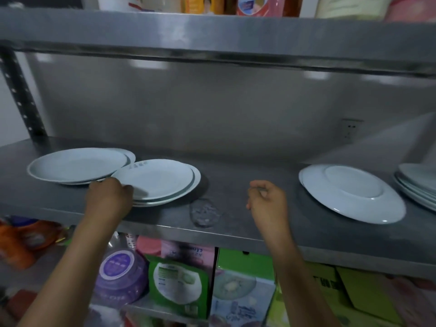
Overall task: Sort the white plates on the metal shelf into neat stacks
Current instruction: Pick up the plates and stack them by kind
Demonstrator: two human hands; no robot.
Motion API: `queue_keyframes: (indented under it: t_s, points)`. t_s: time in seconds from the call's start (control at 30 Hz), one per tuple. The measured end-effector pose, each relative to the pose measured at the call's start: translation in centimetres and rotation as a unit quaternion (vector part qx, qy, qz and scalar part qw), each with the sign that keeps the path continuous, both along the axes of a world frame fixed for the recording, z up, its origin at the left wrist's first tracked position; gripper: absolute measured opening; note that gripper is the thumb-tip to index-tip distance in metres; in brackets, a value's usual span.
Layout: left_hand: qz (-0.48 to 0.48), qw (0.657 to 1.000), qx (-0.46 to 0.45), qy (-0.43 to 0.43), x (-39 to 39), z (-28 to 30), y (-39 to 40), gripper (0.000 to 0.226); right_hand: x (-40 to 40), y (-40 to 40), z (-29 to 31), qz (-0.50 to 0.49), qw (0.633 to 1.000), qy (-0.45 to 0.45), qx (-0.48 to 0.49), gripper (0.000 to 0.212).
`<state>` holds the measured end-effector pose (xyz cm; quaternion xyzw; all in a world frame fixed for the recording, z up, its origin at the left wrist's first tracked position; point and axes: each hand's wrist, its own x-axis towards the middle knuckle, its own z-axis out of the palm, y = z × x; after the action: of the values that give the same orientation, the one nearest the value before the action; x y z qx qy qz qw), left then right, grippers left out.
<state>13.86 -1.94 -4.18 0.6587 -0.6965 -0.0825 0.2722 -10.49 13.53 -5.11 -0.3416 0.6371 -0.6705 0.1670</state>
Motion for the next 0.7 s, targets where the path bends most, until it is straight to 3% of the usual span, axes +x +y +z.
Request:
queue_keyframes:
  t_s: [0.3,0.5,0.7]
  points:
    - [0.037,0.997,-0.03,0.053,3.1,0.2,0.3,0.028,1.6,-2.7,-1.2,0.011,1.0,0.013,0.019,0.015]
    - [0.032,0.999,-0.022,0.006,3.6,0.5,0.7,0.035,2.7,-4.0,-1.8,0.023,1.0,0.012,0.018,0.015]
    - [0.001,0.989,-0.144,-0.036,0.8,0.9,2.4,0.029,1.9,-3.9,-2.0,0.0,0.998,0.048,0.03,0.017]
